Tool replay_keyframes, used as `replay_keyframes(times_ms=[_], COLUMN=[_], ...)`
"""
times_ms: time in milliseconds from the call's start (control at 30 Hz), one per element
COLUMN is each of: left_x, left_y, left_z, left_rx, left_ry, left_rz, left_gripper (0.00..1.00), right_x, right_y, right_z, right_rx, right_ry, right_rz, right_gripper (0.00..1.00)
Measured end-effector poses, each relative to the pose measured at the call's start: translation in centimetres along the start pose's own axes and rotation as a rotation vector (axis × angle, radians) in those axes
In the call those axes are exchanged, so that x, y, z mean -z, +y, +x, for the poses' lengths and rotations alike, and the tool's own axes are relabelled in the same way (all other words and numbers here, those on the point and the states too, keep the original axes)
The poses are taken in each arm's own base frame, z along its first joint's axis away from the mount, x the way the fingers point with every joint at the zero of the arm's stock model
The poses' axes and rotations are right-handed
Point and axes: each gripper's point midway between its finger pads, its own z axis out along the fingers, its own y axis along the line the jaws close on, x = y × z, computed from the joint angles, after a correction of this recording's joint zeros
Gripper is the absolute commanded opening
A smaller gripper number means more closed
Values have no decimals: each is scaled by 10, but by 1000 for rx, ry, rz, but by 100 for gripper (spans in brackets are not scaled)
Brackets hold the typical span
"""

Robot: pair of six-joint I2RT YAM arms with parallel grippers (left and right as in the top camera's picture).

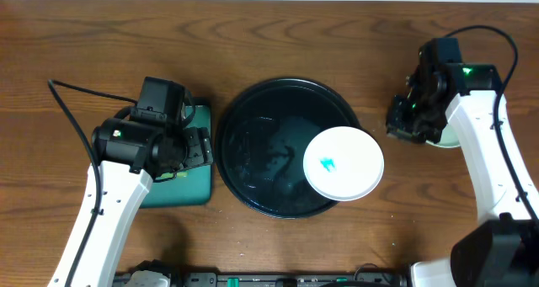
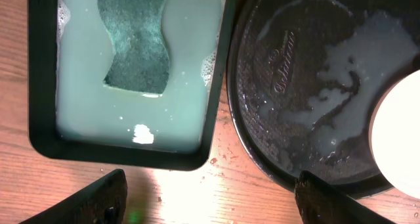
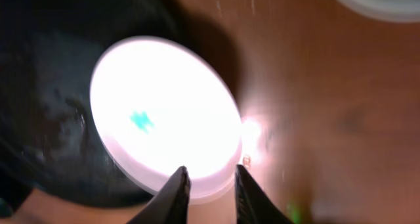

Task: Clean dirty plates on tray and stack at the side
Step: 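Lower the pale green plate onto the first plate and release, then move the right gripper back to the white plate's rim on the tray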

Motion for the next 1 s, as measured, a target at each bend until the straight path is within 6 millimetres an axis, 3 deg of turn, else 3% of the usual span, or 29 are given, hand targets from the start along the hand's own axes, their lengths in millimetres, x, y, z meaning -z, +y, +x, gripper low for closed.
replay_keyframes(times_ms=[100, 200, 433, 667, 833, 1000], left_x=[0, 0, 0, 0, 0, 0], left_y=[0, 0, 0, 0, 0, 0], left_z=[0, 0, 0, 0, 0, 0], left_rx=[0, 0, 0, -4, -4, -4], left_ry=[0, 0, 0, 0, 0, -1], left_rz=[0, 0, 0, 0, 0, 0], left_gripper=[82, 82, 82, 82, 82, 82], right_x=[2, -3, -43, -95, -117, -131], right_y=[-3, -5, -21, -24, -23, -21], right_z=[20, 34, 64, 61, 55, 52], right_rx=[-13, -10, -23, -31, -34, -33], right_ry=[63, 100, 154, 87, 27, -18], right_rz=[29, 47, 67, 18, -19, -56], right_gripper=[30, 31, 38, 58, 56, 48])
